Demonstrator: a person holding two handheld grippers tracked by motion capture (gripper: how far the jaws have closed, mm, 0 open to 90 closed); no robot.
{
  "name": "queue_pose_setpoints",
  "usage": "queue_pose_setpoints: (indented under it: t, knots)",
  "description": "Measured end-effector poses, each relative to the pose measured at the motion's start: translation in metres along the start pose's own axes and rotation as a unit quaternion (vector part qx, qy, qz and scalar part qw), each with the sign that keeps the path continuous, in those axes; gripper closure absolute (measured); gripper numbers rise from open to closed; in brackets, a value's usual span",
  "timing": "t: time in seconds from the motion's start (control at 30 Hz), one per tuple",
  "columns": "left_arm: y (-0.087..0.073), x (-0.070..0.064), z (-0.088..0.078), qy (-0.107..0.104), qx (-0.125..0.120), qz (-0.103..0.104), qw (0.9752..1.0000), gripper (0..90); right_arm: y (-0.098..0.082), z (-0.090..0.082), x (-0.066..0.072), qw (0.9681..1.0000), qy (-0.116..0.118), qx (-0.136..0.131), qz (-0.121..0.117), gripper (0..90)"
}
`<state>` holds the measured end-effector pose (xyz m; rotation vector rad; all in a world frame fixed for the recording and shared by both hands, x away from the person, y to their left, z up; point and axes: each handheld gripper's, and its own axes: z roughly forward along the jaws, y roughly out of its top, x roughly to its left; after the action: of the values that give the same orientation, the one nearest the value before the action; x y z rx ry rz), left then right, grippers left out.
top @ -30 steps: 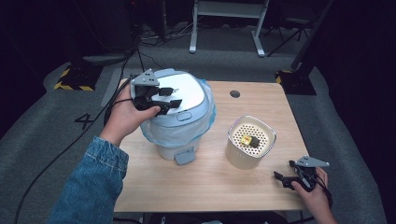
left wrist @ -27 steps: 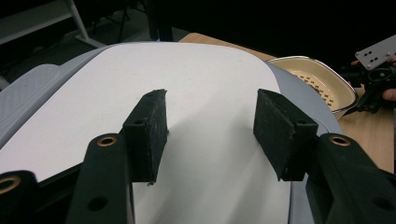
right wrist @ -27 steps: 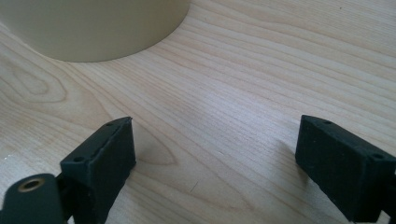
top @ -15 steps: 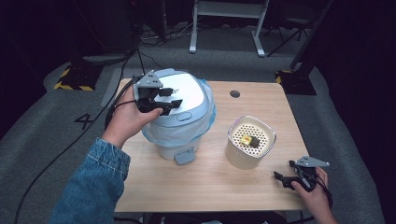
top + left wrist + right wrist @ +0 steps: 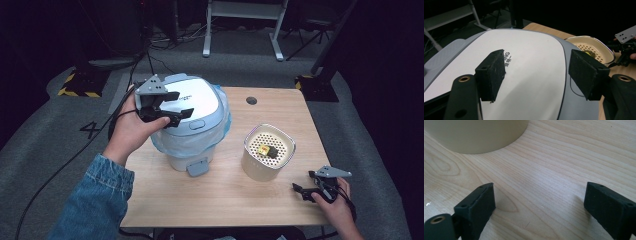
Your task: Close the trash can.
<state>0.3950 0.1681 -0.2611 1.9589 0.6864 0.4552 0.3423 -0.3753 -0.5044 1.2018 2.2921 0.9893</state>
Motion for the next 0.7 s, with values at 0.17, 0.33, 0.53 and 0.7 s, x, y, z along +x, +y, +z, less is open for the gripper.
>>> queue_pose_setpoints:
  t: [0.17, 0.33, 0.53, 0.7]
  knots:
    - [-0.004, -0.014, -0.018, 0.002, -0.003, -0.004, 1.0000, 29.3, 0.002, 0.003, -0.001, 1.0000, 0.002, 0.003, -0.004, 6.4]
    - [-0.016, -0.027, -0.029, 0.009, 0.005, 0.002, 0.9999, 29.0, 0.003, 0.005, -0.001, 0.9999, 0.003, 0.008, -0.008, 3.1]
    - [-0.033, -0.035, -0.040, 0.013, -0.004, -0.011, 0.9999, 28.8, 0.006, 0.008, 0.000, 0.9999, 0.002, 0.012, -0.006, 0.1]
    - [-0.052, -0.038, -0.048, 0.027, -0.004, -0.015, 0.9995, 28.7, 0.006, 0.008, 0.000, 0.9999, 0.003, 0.012, -0.006, 0.1]
